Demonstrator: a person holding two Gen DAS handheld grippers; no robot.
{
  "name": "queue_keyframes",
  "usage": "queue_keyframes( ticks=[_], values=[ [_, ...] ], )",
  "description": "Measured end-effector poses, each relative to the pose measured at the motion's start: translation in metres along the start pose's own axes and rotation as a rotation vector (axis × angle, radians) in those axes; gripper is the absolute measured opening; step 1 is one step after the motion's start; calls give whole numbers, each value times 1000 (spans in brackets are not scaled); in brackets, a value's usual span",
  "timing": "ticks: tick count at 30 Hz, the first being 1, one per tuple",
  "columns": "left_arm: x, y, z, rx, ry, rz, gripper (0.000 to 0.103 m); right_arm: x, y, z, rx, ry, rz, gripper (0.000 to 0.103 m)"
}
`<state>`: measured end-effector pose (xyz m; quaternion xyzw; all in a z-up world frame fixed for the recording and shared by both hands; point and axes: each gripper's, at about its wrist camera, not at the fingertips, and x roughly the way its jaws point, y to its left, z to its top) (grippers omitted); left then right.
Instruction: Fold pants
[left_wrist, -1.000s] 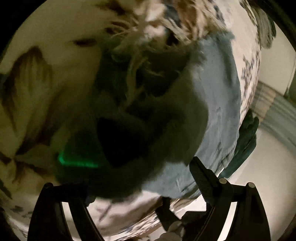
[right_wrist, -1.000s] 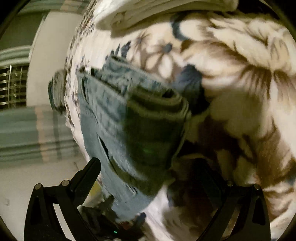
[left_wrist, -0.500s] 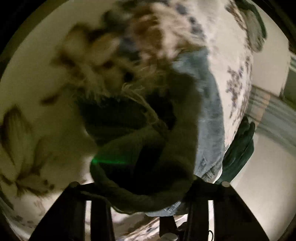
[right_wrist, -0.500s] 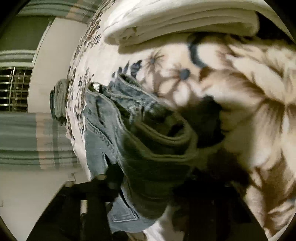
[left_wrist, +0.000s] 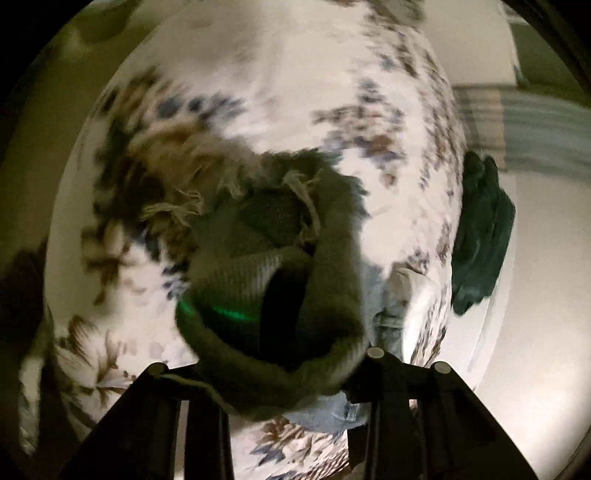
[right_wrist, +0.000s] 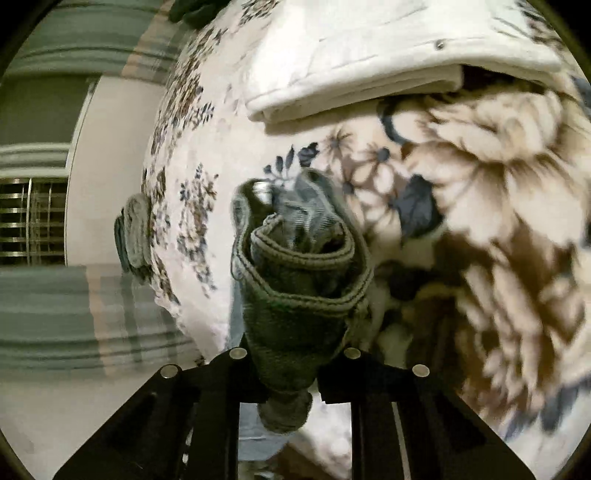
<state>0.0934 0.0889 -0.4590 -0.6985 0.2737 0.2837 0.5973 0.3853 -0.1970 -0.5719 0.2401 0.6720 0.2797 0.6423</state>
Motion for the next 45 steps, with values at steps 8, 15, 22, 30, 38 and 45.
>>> queue_keyframes(
  ticks=[8,15,22,30,38,45],
  values=[
    [-3,-114,3,212,133,-7,29,-93,19,-3,150,-142,22,17],
    [68,-260,-19,439,334,-102,29,-201,48,53,222,-412,6,17],
    [168,-411,-46,739,412,-234,30,-245,60,148,242,-641,-6,17],
    [301,-393,-58,844,498,-156,30,-181,-23,185,367,-723,-13,17],
    [357,-293,-46,896,597,7,30,-99,-101,149,474,-661,-17,17],
    [332,-270,-39,859,565,-8,30,-88,-105,151,433,-655,-30,17]
  ],
)
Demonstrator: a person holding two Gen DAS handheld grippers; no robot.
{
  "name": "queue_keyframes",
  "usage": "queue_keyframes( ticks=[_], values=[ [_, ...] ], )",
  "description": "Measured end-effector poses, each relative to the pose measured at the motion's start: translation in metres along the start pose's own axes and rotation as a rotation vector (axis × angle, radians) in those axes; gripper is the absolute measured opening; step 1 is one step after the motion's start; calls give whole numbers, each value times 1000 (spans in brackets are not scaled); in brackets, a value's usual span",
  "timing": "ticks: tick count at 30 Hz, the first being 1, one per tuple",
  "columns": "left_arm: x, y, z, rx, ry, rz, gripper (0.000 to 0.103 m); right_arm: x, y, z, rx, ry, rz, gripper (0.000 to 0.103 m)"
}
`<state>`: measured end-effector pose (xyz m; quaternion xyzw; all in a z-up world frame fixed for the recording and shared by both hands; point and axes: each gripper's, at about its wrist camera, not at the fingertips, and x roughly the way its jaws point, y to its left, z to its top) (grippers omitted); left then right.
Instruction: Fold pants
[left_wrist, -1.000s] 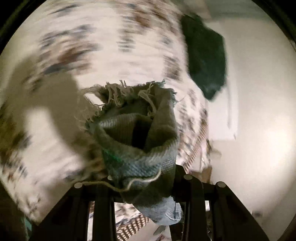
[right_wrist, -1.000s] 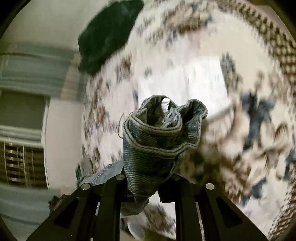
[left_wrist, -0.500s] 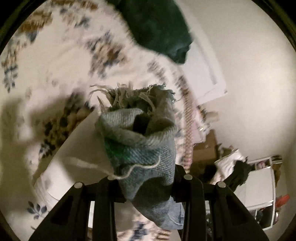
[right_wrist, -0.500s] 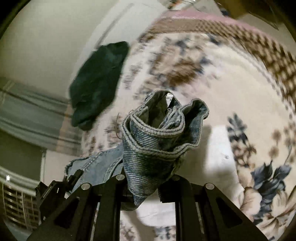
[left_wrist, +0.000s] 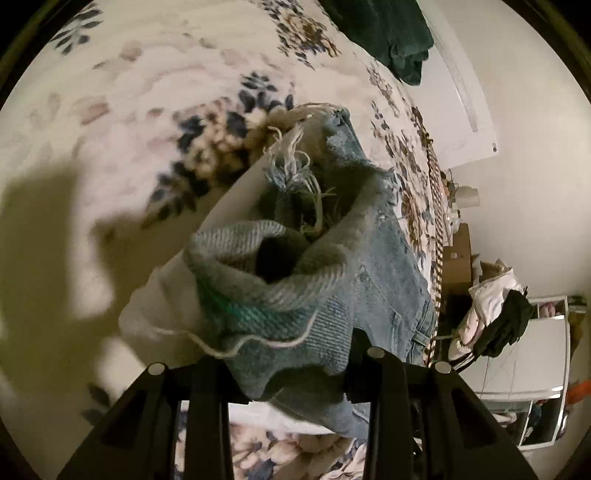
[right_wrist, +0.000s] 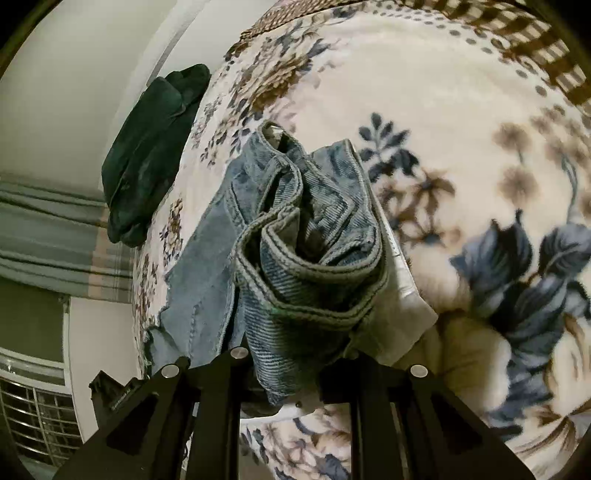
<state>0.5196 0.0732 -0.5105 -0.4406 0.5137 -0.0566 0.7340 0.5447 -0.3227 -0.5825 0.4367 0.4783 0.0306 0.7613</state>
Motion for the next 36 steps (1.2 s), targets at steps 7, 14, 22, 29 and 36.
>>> queue_keyframes(
  ticks=[7,14,22,29,36],
  values=[
    [-2,4,-8,16,12,23,31,3,-13,-4,-5,25,-18,18],
    [-11,-25,-15,183,16,191,39,3,-13,-4,-47,77,-96,43],
    [-19,-67,-51,489,-31,492,64,-18,18,-21,-296,86,-342,68],
    [-36,-80,-62,615,-34,614,78,-49,62,-41,-466,-11,-538,102],
    [-92,-119,-67,676,-88,614,78,-111,117,-60,-537,-121,-624,103]
  ],
)
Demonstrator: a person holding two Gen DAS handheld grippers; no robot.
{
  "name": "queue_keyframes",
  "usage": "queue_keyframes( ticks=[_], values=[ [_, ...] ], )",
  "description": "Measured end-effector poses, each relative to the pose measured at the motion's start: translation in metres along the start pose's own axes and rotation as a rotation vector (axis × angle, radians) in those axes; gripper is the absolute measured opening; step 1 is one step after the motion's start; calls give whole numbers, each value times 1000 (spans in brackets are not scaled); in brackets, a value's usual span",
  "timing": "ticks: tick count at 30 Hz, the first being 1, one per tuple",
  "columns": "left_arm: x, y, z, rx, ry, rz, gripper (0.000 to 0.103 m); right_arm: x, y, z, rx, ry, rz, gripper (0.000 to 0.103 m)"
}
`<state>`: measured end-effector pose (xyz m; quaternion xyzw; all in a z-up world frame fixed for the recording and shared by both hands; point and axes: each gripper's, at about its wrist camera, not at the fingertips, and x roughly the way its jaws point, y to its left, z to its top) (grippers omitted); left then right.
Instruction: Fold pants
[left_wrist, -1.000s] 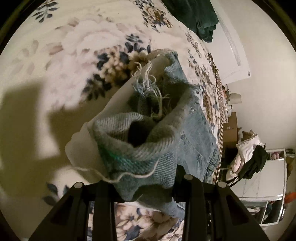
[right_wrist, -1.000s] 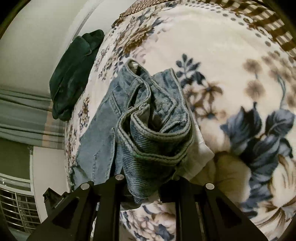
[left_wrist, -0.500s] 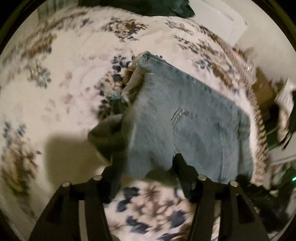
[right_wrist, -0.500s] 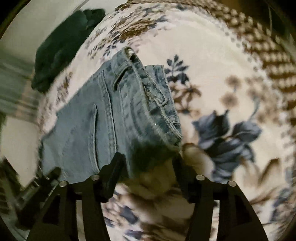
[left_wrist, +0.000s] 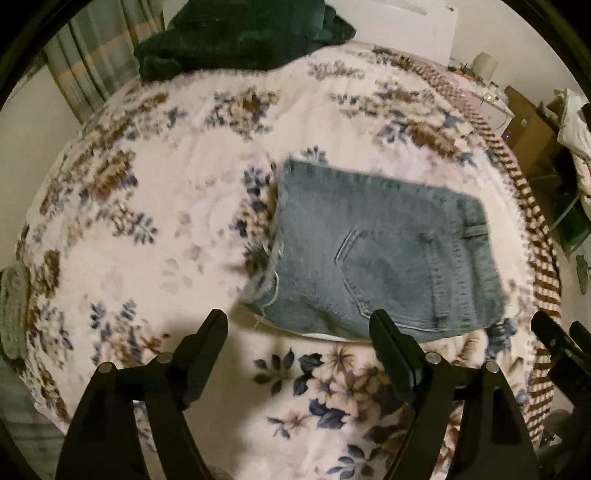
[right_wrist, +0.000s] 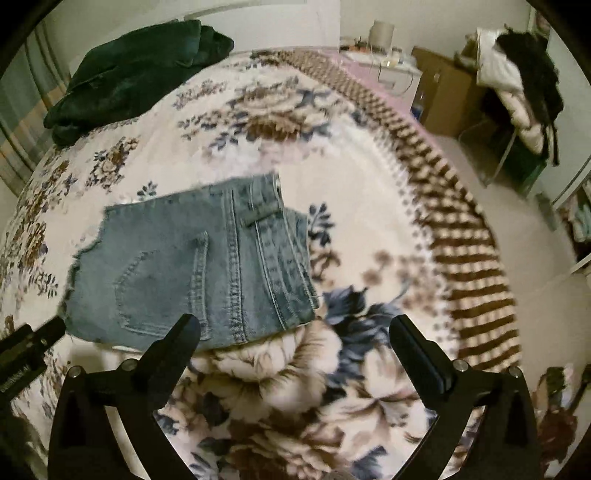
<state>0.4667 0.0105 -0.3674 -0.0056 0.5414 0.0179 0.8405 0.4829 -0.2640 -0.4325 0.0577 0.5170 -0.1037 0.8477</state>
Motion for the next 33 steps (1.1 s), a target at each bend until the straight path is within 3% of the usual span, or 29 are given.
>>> queue_keyframes(
  ticks=[8,18,27,33],
  values=[
    [-124,-2,0,20,-103,15,78,-137,-2,-1,-32,-100,-24,103],
    [-281,-18,-34,25,-220,-5,78,-328,-39,-20,-40,-247,22,103],
    [-372,-33,-83,16,-283,-23,78,-444,-66,-67,-94,-306,93,103],
    [-405,-36,-103,27,-307,-19,78,-499,-85,-85,-99,-349,94,103]
  ],
)
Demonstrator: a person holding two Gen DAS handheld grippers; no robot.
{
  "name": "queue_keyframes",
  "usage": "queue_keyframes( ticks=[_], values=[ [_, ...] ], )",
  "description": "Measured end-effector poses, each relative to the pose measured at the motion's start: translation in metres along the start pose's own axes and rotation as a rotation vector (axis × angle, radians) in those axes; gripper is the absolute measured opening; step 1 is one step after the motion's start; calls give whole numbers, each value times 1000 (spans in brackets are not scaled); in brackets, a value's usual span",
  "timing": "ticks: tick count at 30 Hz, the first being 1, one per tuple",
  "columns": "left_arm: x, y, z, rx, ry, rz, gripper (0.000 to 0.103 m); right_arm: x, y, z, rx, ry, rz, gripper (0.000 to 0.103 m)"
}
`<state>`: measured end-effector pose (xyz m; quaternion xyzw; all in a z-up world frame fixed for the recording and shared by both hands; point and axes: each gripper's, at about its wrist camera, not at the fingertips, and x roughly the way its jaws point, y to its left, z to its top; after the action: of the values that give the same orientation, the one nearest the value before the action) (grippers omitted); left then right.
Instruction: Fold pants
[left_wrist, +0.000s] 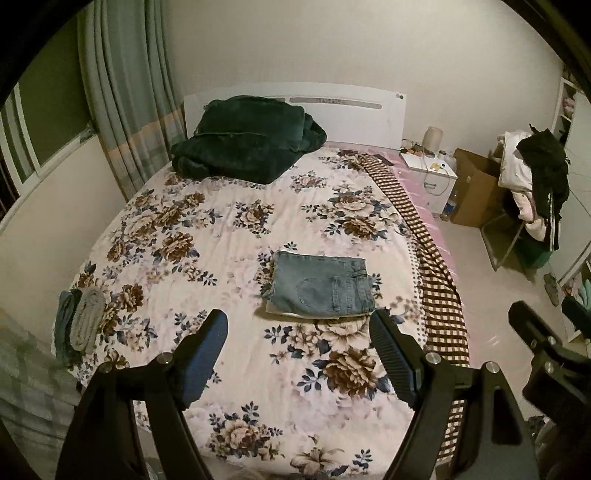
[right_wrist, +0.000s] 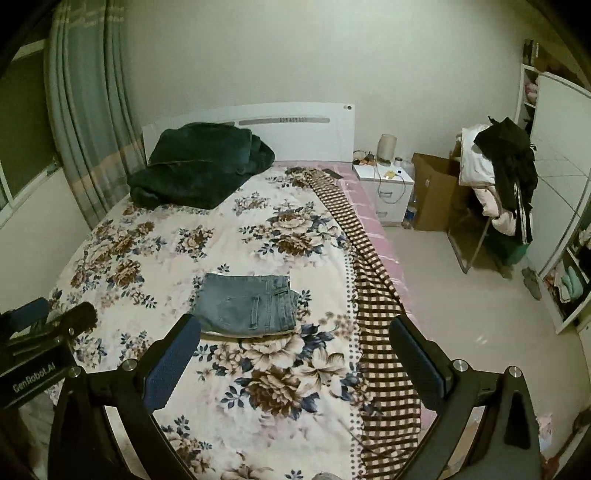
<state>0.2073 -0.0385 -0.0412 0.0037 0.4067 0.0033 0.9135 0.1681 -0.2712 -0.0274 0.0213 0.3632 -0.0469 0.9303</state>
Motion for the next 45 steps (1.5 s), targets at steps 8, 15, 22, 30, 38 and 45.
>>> queue_keyframes(
  ticks=[8,15,22,30,38,45],
  values=[
    [-30,-1,-5,30,-36,-13,97,-49,-5,1,7,-29,-17,103],
    [-43,8,-9,42,-62,-2,98,-62,2,0,22,-22,-37,103],
    [-49,14,-10,46,-67,4,98,-67,10,-1,22,-21,-40,103],
    [-50,17,-11,43,-69,2,98,-71,12,-2,23,-21,-41,103],
    [-49,18,-12,40,-65,3,98,-74,16,-4,22,-18,-38,103],
    [-57,23,-17,29,-62,5,98,-84,25,-14,27,-8,-36,103]
  ],
)
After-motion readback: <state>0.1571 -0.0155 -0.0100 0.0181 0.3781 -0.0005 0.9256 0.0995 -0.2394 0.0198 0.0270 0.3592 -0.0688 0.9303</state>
